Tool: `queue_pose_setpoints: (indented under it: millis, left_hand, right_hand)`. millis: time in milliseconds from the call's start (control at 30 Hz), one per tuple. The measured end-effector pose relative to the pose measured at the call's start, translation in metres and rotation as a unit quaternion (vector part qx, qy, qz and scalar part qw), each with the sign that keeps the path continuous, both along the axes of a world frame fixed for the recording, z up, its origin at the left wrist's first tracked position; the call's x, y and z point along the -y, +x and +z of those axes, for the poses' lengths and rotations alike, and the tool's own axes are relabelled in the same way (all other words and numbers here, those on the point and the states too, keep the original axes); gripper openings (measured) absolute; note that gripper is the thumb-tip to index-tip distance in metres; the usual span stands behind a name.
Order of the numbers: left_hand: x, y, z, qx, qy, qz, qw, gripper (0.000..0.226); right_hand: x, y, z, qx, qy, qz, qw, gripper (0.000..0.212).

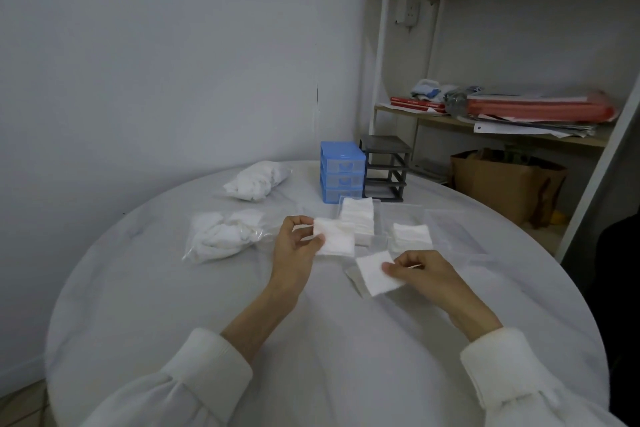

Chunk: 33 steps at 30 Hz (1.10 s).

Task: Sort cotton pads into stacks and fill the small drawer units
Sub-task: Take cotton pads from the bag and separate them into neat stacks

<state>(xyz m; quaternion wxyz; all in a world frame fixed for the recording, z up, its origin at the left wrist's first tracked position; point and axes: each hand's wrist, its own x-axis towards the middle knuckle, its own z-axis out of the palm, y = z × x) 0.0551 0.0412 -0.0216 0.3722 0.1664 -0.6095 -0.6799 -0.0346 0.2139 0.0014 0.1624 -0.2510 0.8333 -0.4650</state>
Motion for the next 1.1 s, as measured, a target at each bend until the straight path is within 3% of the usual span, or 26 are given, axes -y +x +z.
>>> queue_pose_setpoints:
  millis: [333, 433, 567, 700, 967, 1100]
  left_hand:
    - [0.001, 0.0, 0.0, 0.007, 0.012, 0.003, 1.0, 0.031]
    - [0.002, 0.0, 0.0, 0.013, 0.012, -0.001, 1.0, 0.031]
    - [0.002, 0.001, 0.002, 0.005, 0.019, 0.001, 1.0, 0.029]
    - [0.004, 0.002, 0.004, 0.009, 0.024, 0.016, 1.0, 0.027]
    - [0.006, 0.007, 0.009, 0.007, 0.032, 0.036, 0.999, 0.027]
    - [0.009, 0.007, 0.006, 0.005, -0.011, 0.036, 0.999, 0.031]
  right_hand:
    - [0.027, 0.015, -0.021, -0.214, 0.125, -0.023, 0.969, 0.013]
    - [0.03, 0.014, -0.024, -0.2, 0.054, -0.015, 0.978, 0.007]
    - [0.031, 0.009, -0.02, -0.169, -0.068, -0.003, 0.983, 0.017]
    - [0.033, 0.005, -0.007, -0.154, -0.138, 0.016, 0.978, 0.014]
    - [0.032, 0.0, 0.008, -0.16, -0.214, 0.05, 0.962, 0.014]
    - [0.031, -0.008, 0.006, -0.174, -0.199, 0.073, 0.962, 0.016]
